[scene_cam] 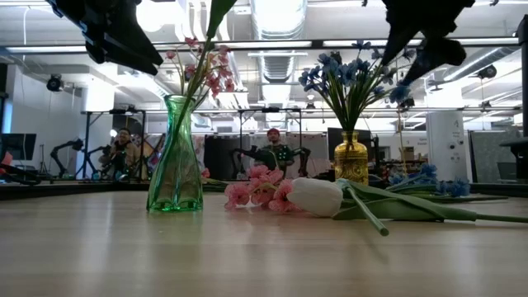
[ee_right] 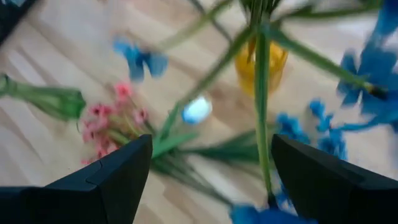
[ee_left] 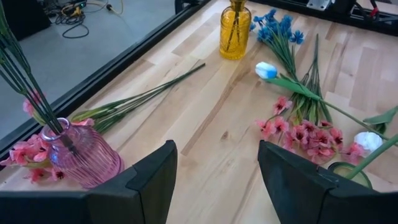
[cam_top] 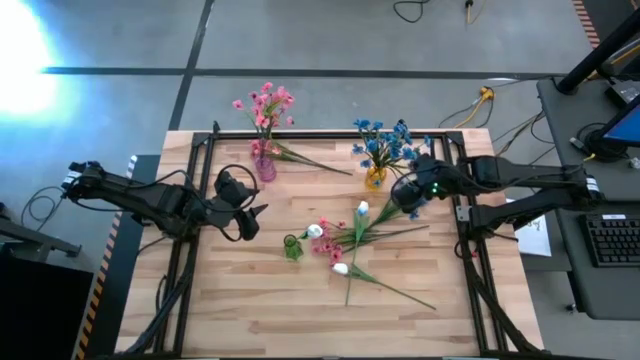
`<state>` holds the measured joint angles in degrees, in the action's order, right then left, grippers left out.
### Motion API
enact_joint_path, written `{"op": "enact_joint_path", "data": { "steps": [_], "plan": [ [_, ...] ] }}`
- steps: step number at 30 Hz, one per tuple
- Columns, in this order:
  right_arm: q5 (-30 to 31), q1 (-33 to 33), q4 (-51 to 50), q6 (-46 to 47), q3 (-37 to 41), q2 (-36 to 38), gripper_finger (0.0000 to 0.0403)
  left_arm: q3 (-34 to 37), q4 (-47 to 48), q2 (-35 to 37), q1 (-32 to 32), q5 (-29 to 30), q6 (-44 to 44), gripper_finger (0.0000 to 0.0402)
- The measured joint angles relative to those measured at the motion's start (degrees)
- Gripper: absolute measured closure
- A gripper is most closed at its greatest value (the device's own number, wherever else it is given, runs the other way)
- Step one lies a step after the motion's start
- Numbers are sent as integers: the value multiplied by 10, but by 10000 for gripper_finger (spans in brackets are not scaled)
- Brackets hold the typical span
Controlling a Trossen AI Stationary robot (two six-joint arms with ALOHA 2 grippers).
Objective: Sort flowers into vase by color
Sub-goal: Put the bottom pink flowers into the pink vase
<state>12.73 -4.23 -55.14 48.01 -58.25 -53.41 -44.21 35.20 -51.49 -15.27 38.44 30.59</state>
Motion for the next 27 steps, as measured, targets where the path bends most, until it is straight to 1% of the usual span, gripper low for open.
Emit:
{"op": "enact_joint_path", "data": {
  "steps": [5,11,19,23,27],
  "plan": [
    [-26,20,-44,36,6,-3,83,0,0,-6,0,0,4,190],
    [-28,46,-116,73,8,-8,83,0,0,-23,0,0,4,190],
    [-36,78,-120,84,10,-20,83,0,-1,-41,0,0,9,190],
    [-56,91,-119,101,10,-40,83,0,-2,-41,0,0,14,190],
    [-63,98,-119,130,10,-68,83,0,-2,-41,0,0,14,190]
  ]
}}
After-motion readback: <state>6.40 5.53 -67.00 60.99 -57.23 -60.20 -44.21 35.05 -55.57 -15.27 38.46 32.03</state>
